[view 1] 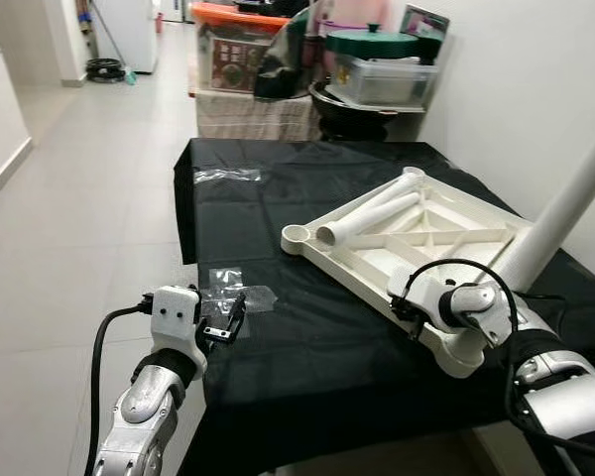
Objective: Building children table
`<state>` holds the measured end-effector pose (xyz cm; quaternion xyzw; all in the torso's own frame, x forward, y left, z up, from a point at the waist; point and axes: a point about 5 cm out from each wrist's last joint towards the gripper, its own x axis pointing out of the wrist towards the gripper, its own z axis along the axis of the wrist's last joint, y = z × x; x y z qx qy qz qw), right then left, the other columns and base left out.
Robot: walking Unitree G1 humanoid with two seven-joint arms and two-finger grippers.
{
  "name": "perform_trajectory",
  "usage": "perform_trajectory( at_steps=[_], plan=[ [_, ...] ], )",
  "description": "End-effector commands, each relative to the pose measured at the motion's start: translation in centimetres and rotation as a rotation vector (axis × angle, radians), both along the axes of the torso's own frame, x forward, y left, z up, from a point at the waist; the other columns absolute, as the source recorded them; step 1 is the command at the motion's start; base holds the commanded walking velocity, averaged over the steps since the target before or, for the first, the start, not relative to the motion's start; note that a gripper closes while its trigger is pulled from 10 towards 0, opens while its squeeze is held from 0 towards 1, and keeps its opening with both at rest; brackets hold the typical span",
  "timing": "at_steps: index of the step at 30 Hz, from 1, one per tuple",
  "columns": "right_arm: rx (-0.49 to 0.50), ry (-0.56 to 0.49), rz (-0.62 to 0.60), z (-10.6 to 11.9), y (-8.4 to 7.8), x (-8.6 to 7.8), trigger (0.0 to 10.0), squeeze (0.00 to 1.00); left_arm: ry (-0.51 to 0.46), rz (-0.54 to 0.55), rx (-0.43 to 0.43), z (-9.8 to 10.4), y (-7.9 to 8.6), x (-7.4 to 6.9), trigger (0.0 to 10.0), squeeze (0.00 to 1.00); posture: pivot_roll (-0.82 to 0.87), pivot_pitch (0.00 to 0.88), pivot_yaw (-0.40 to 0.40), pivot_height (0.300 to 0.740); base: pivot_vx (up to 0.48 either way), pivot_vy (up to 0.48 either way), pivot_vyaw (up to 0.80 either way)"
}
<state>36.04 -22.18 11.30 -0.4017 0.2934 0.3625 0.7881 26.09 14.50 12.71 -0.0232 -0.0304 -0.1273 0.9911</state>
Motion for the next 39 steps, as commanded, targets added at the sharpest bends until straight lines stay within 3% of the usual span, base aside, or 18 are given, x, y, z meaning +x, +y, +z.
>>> perform_trajectory(
  at_steps=[1,3,8,10,11,14,15,23,24,25,26,27,33,39],
  plan=[
    [0.017,0.165,0.096,-2.8,1.5,-1.7,10.0,1.00,0.030,-0.005,0.012,-0.5,-0.1,0.1,10.0,0.00,0.12,0.000,-0.111,0.740,0.000,0.000,0.00],
    [0.093,0.193,0.120,-2.3,2.4,-1.5,10.0,1.00,0.028,-0.006,0.012,-0.4,-0.1,0.1,10.0,0.00,0.13,0.000,-0.112,0.740,0.000,0.000,0.00],
    [0.146,0.150,0.096,-1.2,3.2,-0.6,10.0,1.00,0.028,-0.004,0.015,-0.4,0.1,0.1,10.0,0.00,0.13,0.000,-0.112,0.740,0.000,0.000,0.00],
    [0.198,0.084,-0.032,-0.5,3.9,0.5,10.0,1.00,0.027,-0.005,0.016,-0.4,0.0,0.2,10.0,0.00,0.13,0.000,-0.115,0.740,0.000,0.000,0.00],
    [0.216,0.067,-0.082,-0.4,4.1,0.8,10.0,0.73,0.026,-0.005,0.016,-0.4,0.0,0.2,10.0,0.00,0.13,0.000,-0.115,0.740,0.000,0.000,0.00],
    [0.230,0.057,-0.126,-0.3,4.2,1.0,10.0,0.73,0.025,-0.005,0.015,-0.3,-0.1,0.2,10.0,0.00,0.13,0.000,-0.115,0.740,0.000,0.000,0.00],
    [0.280,0.073,-0.184,-0.5,4.8,1.1,10.0,0.00,0.025,-0.006,0.016,-0.3,-0.1,0.2,10.0,0.00,0.13,0.000,-0.115,0.740,0.000,0.000,0.00],
    [0.314,0.080,-0.258,-1.5,6.3,0.9,10.0,0.00,0.024,-0.002,0.023,-0.2,0.2,0.3,10.0,0.00,0.15,0.000,-0.123,0.740,0.000,0.000,0.00],
    [0.328,0.093,-0.273,-1.6,6.4,0.9,7.6,0.00,0.024,-0.001,0.023,-0.2,0.2,0.3,10.0,0.00,0.15,0.000,-0.128,0.740,0.000,0.000,0.00],
    [0.328,0.093,-0.273,-1.6,6.4,0.9,7.6,0.00,0.024,-0.001,0.023,-0.2,0.2,0.3,10.0,0.00,0.15,0.000,-0.128,0.740,0.000,0.000,0.00],
    [0.341,0.107,-0.292,-1.8,6.5,0.8,1.8,0.00,0.024,0.003,0.025,-0.3,0.2,0.2,10.0,0.00,0.16,0.000,-0.135,0.740,0.000,0.000,0.00],
    [0.364,0.114,-0.332,-2.0,6.4,0.8,0.0,0.00,0.025,0.006,0.025,-0.3,0.3,0.2,10.0,0.00,0.16,0.000,-0.138,0.740,0.000,0.000,0.00],
    [0.386,0.110,-0.431,-2.6,5.9,0.6,0.0,0.00,0.032,0.012,0.026,-0.5,0.3,-0.1,10.0,0.00,0.16,0.000,-0.139,0.740,0.000,0.000,0.00],
    [0.360,0.146,-0.344,-3.2,6.0,0.0,0.0,0.00,0.037,0.008,0.031,-0.5,0.3,0.0,10.0,0.00,0.16,0.000,-0.134,0.740,0.000,0.000,0.00]
  ],
)
